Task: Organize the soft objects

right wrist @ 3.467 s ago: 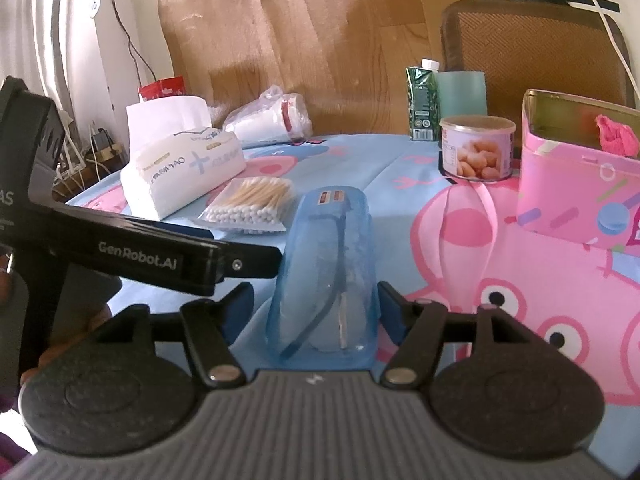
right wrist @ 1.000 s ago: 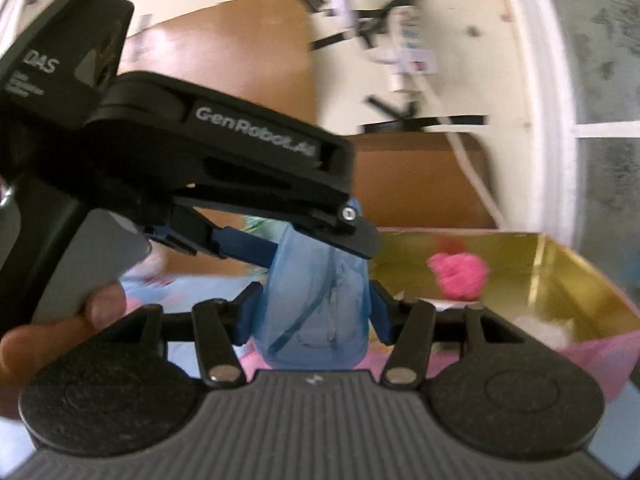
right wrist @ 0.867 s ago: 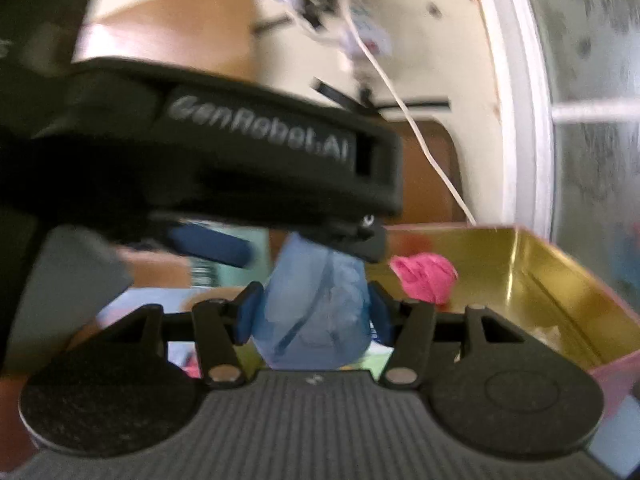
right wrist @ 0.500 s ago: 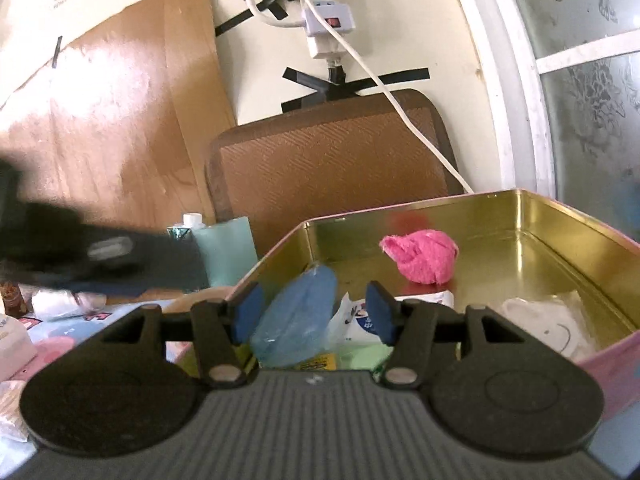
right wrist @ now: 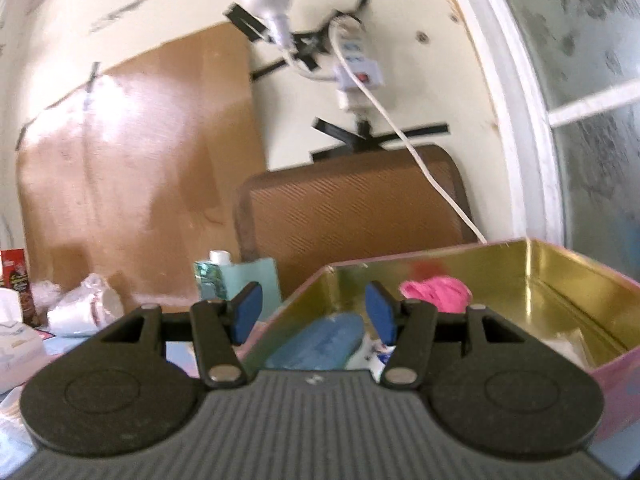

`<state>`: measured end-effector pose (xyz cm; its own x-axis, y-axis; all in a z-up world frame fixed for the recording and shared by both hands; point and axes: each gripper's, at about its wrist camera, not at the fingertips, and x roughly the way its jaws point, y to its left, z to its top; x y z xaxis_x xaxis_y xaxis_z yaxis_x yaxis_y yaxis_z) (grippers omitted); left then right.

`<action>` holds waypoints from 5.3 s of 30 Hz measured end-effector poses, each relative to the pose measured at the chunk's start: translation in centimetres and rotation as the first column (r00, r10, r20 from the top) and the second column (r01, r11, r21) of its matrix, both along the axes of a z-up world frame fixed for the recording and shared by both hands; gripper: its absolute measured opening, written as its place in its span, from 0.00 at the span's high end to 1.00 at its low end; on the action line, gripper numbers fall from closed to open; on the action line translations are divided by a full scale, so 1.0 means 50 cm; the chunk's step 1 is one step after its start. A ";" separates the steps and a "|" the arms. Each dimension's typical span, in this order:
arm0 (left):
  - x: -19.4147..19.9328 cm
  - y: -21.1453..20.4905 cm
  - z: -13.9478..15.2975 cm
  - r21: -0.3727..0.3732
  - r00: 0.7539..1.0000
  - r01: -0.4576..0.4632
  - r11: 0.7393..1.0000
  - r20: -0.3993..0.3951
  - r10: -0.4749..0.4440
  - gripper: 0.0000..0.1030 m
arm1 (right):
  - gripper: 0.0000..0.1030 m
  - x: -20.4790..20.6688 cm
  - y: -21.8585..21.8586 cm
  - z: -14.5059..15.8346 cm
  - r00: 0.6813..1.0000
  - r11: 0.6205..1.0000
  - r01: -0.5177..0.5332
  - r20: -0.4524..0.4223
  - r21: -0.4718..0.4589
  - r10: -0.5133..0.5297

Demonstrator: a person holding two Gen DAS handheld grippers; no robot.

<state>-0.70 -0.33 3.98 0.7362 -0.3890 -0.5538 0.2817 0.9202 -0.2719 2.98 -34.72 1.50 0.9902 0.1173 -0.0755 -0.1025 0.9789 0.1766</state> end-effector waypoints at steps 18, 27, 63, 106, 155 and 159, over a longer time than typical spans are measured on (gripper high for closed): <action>0.003 0.073 -0.097 0.183 0.966 -0.250 0.951 -0.015 0.256 0.03 | 0.42 -0.078 0.217 -0.058 0.872 0.943 -0.277 -0.364 0.186 0.328; 0.002 0.063 -0.099 0.211 0.967 -0.249 0.945 -0.005 0.256 0.02 | 0.42 -0.078 0.255 -0.069 0.852 0.948 -0.294 -0.416 0.121 0.317; 0.110 0.076 -0.072 -0.034 0.977 -0.133 0.990 -0.174 0.125 0.24 | 0.22 -0.046 0.428 -0.048 0.756 0.787 -0.595 -0.444 -0.162 0.481; 0.210 -0.488 0.067 0.153 0.993 0.101 0.983 0.037 -0.108 0.07 | 0.47 -0.036 -0.140 -0.018 0.967 0.972 0.228 -0.132 0.051 -0.219; -0.176 -0.199 0.044 0.243 0.990 -0.106 0.964 0.120 0.079 0.00 | 0.08 -0.358 0.158 0.030 0.983 0.948 0.127 -0.168 0.290 -0.081; -0.188 -0.203 0.046 0.250 0.988 -0.106 0.962 0.134 0.074 0.00 | 0.08 -0.366 0.156 0.030 0.985 0.949 0.128 -0.152 0.289 -0.086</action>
